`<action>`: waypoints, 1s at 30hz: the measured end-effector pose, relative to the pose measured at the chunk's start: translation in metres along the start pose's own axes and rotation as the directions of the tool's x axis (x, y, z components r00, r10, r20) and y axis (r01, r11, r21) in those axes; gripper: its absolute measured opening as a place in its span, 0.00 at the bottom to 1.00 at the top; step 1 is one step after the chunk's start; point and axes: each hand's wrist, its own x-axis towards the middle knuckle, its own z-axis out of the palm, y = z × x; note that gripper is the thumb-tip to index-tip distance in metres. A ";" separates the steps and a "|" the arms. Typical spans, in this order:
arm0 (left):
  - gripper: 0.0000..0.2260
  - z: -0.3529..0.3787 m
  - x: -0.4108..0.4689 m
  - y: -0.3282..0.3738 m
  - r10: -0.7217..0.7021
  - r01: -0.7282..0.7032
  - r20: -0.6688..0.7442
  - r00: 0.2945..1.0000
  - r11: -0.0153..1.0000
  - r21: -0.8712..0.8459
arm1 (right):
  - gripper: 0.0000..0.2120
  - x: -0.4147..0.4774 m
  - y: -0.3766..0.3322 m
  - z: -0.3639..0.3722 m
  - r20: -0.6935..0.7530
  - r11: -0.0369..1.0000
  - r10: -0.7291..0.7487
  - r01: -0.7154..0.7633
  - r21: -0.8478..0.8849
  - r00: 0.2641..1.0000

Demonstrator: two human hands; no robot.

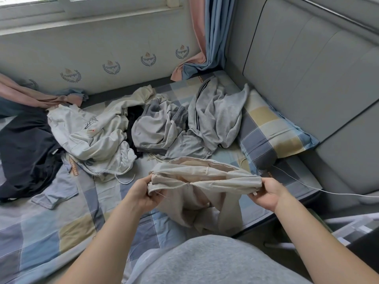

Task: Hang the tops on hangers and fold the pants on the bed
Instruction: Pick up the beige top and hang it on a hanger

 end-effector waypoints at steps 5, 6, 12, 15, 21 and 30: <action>0.13 -0.010 0.015 -0.015 0.116 -0.050 -0.126 0.985 0.898 0.436 | 0.14 0.005 0.006 -0.003 -0.009 0.993 0.035 -0.036 -0.112 0.999; 0.15 -0.014 0.019 -0.020 0.219 -0.094 -0.175 0.960 0.839 0.536 | 0.14 0.006 0.008 -0.006 -0.033 0.990 0.042 -0.045 -0.132 0.999; 0.20 -0.032 0.004 -0.048 0.262 -0.148 0.036 0.964 0.422 0.895 | 0.14 0.011 0.032 -0.027 -0.177 0.980 0.103 -0.131 -0.153 0.979; 0.17 -0.048 0.006 -0.057 0.245 -0.057 0.034 0.969 0.088 0.994 | 0.15 0.009 0.052 -0.038 -0.214 0.977 0.146 -0.175 -0.124 0.966; 0.10 -0.080 0.007 -0.051 0.422 0.073 0.025 0.906 -0.215 0.974 | 0.17 -0.007 0.102 -0.056 -0.164 0.986 0.147 -0.132 0.099 0.975; 0.13 -0.092 0.002 -0.025 -0.126 0.184 -0.142 0.982 0.823 0.538 | 0.11 -0.055 0.186 -0.076 -0.278 0.902 -0.011 0.130 0.411 0.960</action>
